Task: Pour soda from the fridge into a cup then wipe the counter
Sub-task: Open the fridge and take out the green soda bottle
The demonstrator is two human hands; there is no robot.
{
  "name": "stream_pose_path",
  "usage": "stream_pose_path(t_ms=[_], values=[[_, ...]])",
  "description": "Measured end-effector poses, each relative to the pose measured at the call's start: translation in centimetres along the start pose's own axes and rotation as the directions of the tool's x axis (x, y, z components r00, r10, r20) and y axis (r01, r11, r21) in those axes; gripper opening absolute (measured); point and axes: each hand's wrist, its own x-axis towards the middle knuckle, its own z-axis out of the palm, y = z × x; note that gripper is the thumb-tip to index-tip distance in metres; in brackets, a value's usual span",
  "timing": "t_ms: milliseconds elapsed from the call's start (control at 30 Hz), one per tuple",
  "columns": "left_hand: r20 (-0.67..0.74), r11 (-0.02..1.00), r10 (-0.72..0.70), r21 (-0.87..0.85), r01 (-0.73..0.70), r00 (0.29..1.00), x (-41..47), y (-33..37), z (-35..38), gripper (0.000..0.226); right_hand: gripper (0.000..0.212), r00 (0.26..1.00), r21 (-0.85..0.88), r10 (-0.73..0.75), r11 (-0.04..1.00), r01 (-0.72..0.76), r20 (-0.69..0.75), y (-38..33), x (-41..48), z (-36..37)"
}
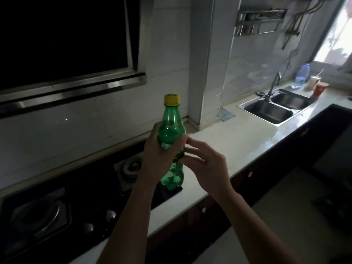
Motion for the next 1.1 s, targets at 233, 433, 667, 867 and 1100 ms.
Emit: stream_pose_path(t_ms=[233, 433, 667, 867, 1100], values=[[-0.063, 0.988, -0.003, 0.155, 0.013, 0.998, 2.0, -0.9, 7.6, 0.042, 0.047, 0.998, 0.082, -0.056, 0.995, 0.057, -0.014, 2.0, 2.1, -7.2], [-0.077, 0.972, -0.009, 0.233, 0.027, 0.997, 4.9, -2.7, 16.7, 0.047, 0.044, 0.994, 0.021, -0.110, 0.994, 0.110, -0.014, 3.5, 5.1, -16.6], [-0.071, 0.968, -0.041, 0.243, 0.057, 0.997, 7.8, -4.5, 22.3, 0.039, 0.044, 0.991, -0.004, -0.128, 0.992, 0.128, 0.032, 4.7, 8.4, -22.6], [-0.041, 0.962, -0.058, 0.263, 0.066, 0.997, 11.3, -8.4, 25.0, 0.048, 0.045, 0.994, -0.005, -0.105, 0.994, 0.105, 0.004, 7.7, 11.2, -25.6], [0.070, 0.991, -0.059, 0.120, 0.050, 0.996, 18.5, -13.6, 31.0, 0.056, 0.032, 0.996, -0.179, -0.068, 0.982, 0.057, -0.057, 9.6, 17.5, -32.3]])
